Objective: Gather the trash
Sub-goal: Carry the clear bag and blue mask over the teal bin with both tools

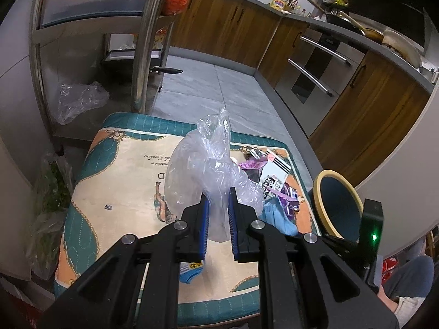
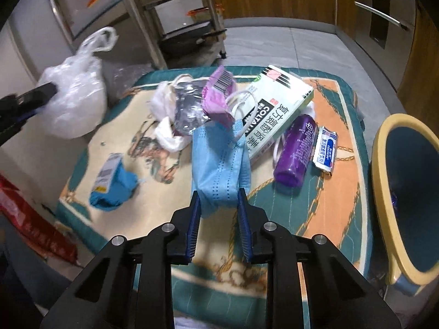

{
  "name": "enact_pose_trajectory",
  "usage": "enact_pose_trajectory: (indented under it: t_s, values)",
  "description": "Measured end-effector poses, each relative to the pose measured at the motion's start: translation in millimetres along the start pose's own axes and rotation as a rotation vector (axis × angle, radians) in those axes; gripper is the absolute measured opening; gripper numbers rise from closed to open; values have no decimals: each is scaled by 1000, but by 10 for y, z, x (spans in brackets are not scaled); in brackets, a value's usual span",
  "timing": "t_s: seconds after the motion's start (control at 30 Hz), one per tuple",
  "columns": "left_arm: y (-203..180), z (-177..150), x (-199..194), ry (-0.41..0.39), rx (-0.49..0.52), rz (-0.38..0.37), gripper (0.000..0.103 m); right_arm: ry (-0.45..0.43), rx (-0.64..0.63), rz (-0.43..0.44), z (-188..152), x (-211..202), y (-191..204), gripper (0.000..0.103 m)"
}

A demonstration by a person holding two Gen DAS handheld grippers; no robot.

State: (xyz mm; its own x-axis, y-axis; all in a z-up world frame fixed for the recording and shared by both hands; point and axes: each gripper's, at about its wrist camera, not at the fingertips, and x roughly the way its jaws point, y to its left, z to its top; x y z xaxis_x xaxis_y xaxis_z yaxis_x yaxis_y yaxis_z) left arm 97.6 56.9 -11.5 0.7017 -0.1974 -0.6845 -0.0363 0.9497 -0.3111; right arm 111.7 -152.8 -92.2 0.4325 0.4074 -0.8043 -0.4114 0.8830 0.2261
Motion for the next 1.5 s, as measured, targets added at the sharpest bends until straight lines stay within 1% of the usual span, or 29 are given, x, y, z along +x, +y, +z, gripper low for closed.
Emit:
enact_pose_trajectory:
  t_s: [0.17,0.33,0.53,0.67,0.87,1.17,1.5]
  values:
    - [-56,2,-23,-6,9,-15,13,1,18,18,-59,-204,-17,28]
    - [-134,-6,-33,-13,23,-32,13,-66,57,34,-81,-518,-120,26]
    - [-282,-32,-22,-13,53,-60,13,-143,90,25,-127,-889,-295,26]
    - [-392,-46,6,-7,71,-75,13,-185,113,-1,-143,-1076,-434,26]
    - [-632,-68,55,4,108,-102,13,-226,153,-48,-160,-1221,-608,26]
    - [-1145,-170,206,44,194,-164,13,-250,193,-136,-230,-1309,-831,26]
    - [-1869,-293,469,82,338,-271,13,-277,340,-234,-431,-1489,-1332,26]
